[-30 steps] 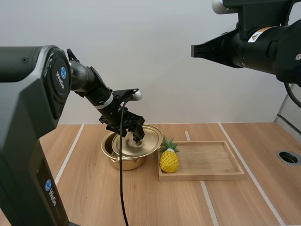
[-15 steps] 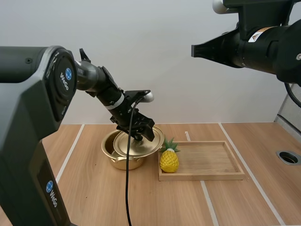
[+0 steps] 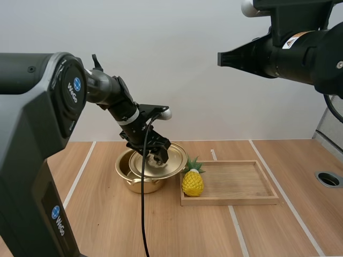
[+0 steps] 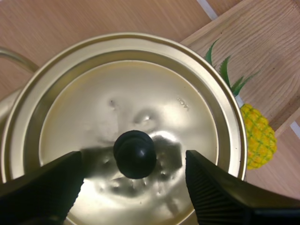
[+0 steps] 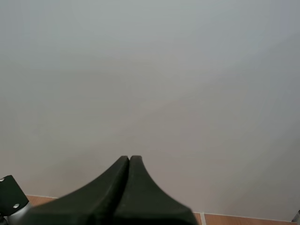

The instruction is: Open the pot, put the pineapple inside, and close it

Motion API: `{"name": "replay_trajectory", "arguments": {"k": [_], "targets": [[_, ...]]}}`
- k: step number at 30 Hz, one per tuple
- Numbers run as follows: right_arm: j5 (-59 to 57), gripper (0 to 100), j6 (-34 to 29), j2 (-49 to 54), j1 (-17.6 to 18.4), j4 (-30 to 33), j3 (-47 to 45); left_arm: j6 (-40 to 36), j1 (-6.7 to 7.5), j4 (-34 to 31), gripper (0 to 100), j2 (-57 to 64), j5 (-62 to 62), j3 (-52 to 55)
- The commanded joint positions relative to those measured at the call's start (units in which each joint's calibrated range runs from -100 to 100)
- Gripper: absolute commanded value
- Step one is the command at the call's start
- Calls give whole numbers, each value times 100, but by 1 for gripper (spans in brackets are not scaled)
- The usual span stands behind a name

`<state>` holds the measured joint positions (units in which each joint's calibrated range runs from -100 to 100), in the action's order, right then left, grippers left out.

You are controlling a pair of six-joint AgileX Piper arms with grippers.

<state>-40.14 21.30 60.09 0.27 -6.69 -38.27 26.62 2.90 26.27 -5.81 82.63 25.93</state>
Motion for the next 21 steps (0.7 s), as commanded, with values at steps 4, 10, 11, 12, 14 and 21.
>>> {"name": "replay_trajectory", "arguments": {"k": [4,10,11,12,14,21], "targets": [[-93,0,32,16,-6,56,55,-31,14,199,100,70,-125,-6],[-93,0,32,16,-6,56,55,11,14,305,100,70,-265,-6],[-93,0,32,16,-6,56,55,9,14,305,100,70,-282,-6],[-93,0,32,16,-6,56,55,9,14,305,100,70,-282,-6],[-93,0,32,16,-6,56,55,9,14,305,100,70,-282,-6],[-149,0,32,16,-6,56,55,9,14,305,100,70,-265,-6]]}}
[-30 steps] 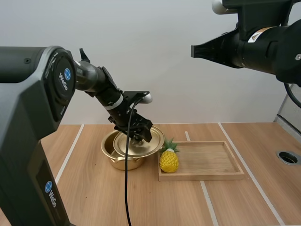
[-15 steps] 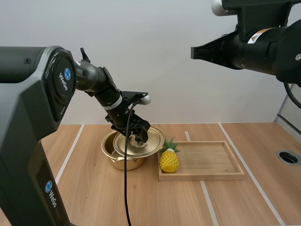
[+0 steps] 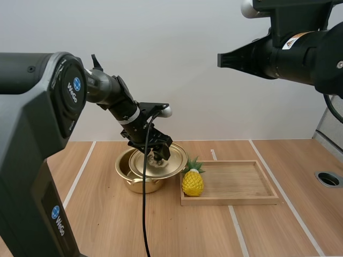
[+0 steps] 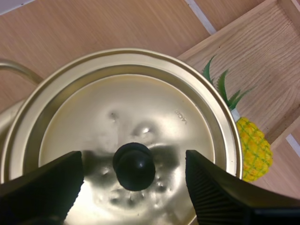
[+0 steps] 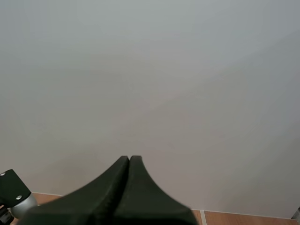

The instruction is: Open the pot, put the pineapple inside, and close it

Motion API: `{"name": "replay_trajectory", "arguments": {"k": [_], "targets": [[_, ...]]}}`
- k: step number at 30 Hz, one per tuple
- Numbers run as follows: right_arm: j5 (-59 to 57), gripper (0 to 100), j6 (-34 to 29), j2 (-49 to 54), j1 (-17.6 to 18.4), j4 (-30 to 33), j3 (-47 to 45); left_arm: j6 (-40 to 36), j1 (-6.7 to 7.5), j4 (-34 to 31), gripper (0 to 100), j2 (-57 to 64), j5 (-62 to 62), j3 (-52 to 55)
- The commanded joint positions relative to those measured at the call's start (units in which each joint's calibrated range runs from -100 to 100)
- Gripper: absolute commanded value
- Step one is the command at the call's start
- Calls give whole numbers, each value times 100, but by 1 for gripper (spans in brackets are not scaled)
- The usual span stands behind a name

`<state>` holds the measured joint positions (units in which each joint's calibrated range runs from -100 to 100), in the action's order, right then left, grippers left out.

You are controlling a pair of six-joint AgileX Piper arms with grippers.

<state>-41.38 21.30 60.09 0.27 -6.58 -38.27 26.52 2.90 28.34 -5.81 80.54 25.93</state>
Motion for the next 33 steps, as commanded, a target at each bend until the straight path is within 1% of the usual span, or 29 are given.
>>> {"name": "replay_trajectory", "arguments": {"k": [1,7,8,9,10,11,12,13,25,28,33], "targets": [[-26,0,32,16,-6,45,55,18,14,88,100,70,-56,-6],[-26,0,32,16,-6,45,55,7,14,-1,100,70,-56,-6],[-26,0,32,16,-6,45,55,-50,14,-19,96,70,-56,-6],[-26,0,32,16,-6,45,55,-128,14,-60,80,70,-56,-6],[-26,0,32,16,-6,45,55,-191,14,-98,59,70,-56,-6],[-26,0,32,16,-6,45,55,-227,14,-109,34,70,-76,-6],[-26,0,32,16,-6,45,55,-251,14,-109,7,70,-90,-6],[-42,0,32,16,-6,45,55,-253,14,-109,0,70,-112,-6],[-91,0,32,16,-6,45,55,-321,14,-109,0,70,-572,-6],[-91,0,32,16,-6,45,55,-167,14,-5,0,77,-695,-6],[-87,0,32,16,-6,152,55,-141,14,150,0,326,-1356,-6]]}}
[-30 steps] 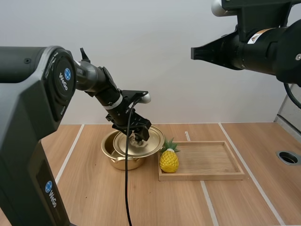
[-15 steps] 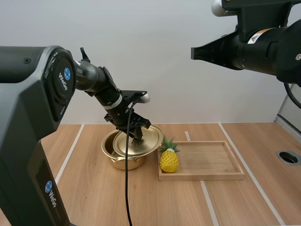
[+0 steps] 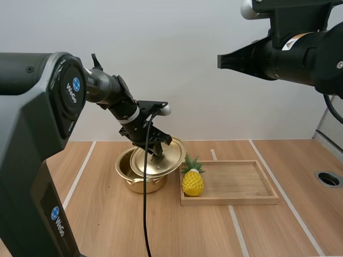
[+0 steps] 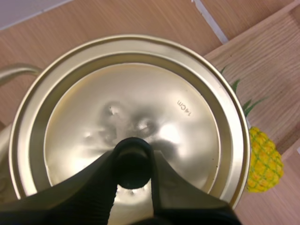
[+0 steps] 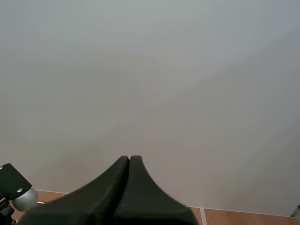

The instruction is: Open the pot, put the pineapple inside, and close it

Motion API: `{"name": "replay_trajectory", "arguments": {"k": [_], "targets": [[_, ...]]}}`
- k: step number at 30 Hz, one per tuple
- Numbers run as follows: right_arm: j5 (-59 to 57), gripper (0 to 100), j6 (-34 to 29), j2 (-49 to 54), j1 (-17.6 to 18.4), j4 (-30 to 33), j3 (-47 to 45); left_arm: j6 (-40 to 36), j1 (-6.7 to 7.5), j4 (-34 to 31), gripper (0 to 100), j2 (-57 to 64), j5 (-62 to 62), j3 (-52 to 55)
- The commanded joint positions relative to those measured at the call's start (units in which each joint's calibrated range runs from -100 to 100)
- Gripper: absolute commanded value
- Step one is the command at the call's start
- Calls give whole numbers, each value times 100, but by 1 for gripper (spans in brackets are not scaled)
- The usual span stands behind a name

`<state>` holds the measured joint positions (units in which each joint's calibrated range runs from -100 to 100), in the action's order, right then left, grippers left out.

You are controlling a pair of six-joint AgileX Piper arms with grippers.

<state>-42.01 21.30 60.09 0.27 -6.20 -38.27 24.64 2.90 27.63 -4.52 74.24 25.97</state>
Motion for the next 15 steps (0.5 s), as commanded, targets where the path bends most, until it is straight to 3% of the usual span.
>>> {"name": "replay_trajectory", "arguments": {"k": [1,9,15], "targets": [[-24,0,32,16,-6,141,55,47,14,232,0,289,-927,-11],[-24,0,32,16,-6,141,55,-402,-10,-82,0,856,-1222,-243],[-49,0,32,16,-6,141,55,-623,-217,-58,0,1228,-1062,-884]]}}
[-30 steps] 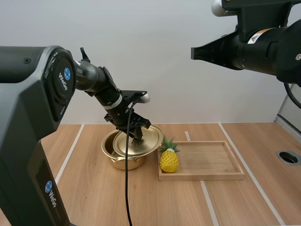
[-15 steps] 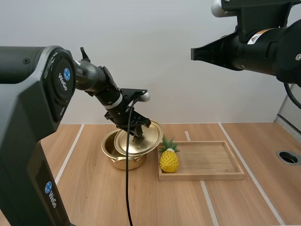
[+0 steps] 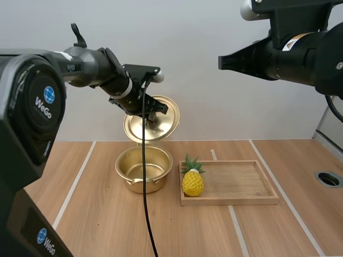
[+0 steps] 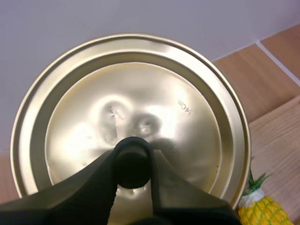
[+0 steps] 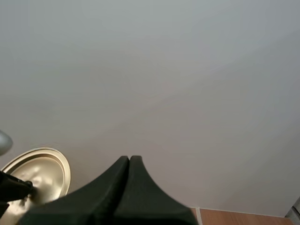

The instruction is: Open the pot, put the pineapple inside, and close it

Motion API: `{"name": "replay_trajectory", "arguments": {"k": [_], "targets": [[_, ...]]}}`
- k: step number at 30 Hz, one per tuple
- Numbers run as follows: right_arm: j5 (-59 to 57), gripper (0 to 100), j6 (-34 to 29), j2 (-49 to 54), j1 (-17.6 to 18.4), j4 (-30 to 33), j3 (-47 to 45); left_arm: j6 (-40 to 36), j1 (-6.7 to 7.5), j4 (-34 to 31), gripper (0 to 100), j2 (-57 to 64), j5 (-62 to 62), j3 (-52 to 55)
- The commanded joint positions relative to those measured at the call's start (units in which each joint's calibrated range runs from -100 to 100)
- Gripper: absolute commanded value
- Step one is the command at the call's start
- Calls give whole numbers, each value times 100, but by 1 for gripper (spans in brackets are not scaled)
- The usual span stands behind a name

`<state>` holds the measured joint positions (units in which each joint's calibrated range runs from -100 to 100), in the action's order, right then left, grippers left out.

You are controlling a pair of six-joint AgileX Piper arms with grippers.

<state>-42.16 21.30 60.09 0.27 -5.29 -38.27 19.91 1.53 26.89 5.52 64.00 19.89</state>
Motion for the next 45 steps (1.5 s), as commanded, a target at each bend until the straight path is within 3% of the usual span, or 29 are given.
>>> {"name": "replay_trajectory", "arguments": {"k": [1,13,20,25,45], "targets": [[-34,0,32,16,-6,49,55,-150,-124,27,0,307,-38,-394],[-130,0,32,16,-6,-26,55,-150,-614,65,0,1253,-497,-1028],[-208,0,32,16,-6,-38,55,-150,-971,565,0,1793,-603,-1044],[-414,0,32,16,-6,-38,55,-150,-1145,828,0,2149,-699,-1044],[-919,0,32,16,-6,-38,55,-150,-1189,1211,0,3903,-1086,-1044]]}}
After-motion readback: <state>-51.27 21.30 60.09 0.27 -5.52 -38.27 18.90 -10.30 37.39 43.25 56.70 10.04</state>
